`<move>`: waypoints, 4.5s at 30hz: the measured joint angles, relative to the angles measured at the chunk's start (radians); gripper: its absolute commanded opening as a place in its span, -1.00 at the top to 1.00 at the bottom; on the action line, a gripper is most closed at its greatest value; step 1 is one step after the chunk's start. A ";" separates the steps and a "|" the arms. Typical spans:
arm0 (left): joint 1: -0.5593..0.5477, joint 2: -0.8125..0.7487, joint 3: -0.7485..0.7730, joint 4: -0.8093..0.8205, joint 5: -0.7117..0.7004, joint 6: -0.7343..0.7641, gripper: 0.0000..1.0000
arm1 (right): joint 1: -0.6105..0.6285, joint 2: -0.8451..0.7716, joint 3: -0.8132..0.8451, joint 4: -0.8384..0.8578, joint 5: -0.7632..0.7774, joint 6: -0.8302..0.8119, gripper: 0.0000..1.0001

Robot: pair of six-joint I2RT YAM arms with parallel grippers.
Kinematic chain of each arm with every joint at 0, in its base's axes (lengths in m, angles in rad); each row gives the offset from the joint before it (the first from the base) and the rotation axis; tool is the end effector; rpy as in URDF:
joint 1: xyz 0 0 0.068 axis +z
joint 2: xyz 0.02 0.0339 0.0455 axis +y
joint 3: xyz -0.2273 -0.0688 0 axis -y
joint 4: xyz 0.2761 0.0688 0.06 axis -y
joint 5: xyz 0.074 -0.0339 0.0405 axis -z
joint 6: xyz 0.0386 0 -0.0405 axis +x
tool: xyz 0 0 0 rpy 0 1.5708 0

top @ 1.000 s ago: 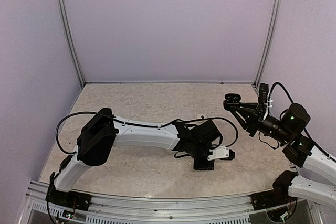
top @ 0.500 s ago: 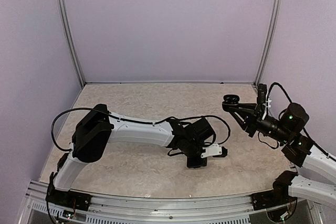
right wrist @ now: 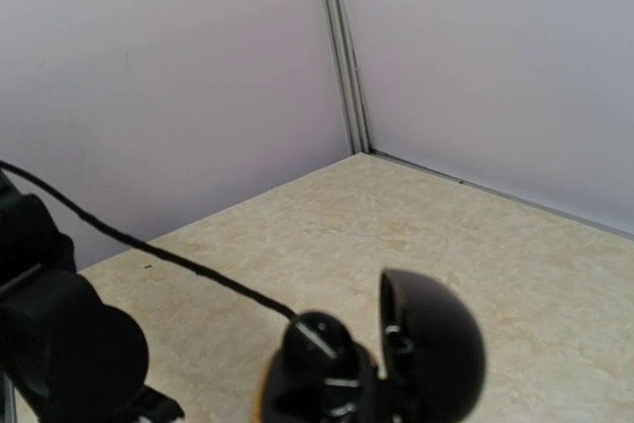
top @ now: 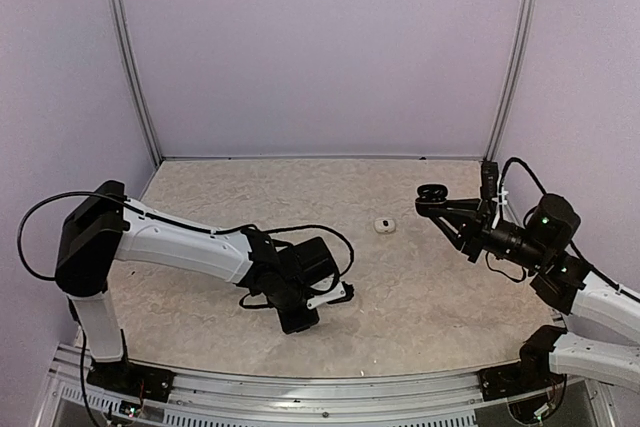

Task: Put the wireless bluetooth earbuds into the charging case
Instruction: Move the right earbud to the center of the board, then pick up the right earbud from the center of the board, then insert the right earbud into the right side groove of the charging case.

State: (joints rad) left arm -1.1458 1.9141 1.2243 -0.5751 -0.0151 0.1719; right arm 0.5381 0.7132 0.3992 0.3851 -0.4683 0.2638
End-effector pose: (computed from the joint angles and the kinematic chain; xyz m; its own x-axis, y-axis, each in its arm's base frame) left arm 0.1579 -0.3474 0.0907 -0.2319 0.9272 -0.2942 0.9629 0.2617 0.0657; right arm 0.1949 0.1366 0.2417 -0.1612 0.1748 -0.9713 -0.8306 0.5075 0.2291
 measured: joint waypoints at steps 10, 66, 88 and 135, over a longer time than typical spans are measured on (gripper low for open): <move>0.000 -0.042 -0.026 -0.176 -0.052 -0.201 0.64 | 0.000 0.012 0.000 0.006 -0.016 0.000 1.00; -0.006 -0.381 0.023 0.023 -0.171 -0.264 0.84 | 0.000 0.060 -0.017 0.148 -0.129 -0.014 1.00; -0.176 -0.551 -0.132 0.890 -0.025 -0.032 0.83 | 0.248 0.142 -0.029 0.273 -0.176 -0.264 1.00; -0.193 -0.336 -0.006 0.927 -0.031 -0.007 0.81 | 0.311 0.117 -0.002 0.259 -0.136 -0.300 1.00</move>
State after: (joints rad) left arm -1.3388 1.5780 1.2186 0.3515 -0.0460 0.1646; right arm 0.8490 0.8307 0.3977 0.6445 -0.6041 -0.0360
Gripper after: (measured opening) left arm 0.141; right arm 0.227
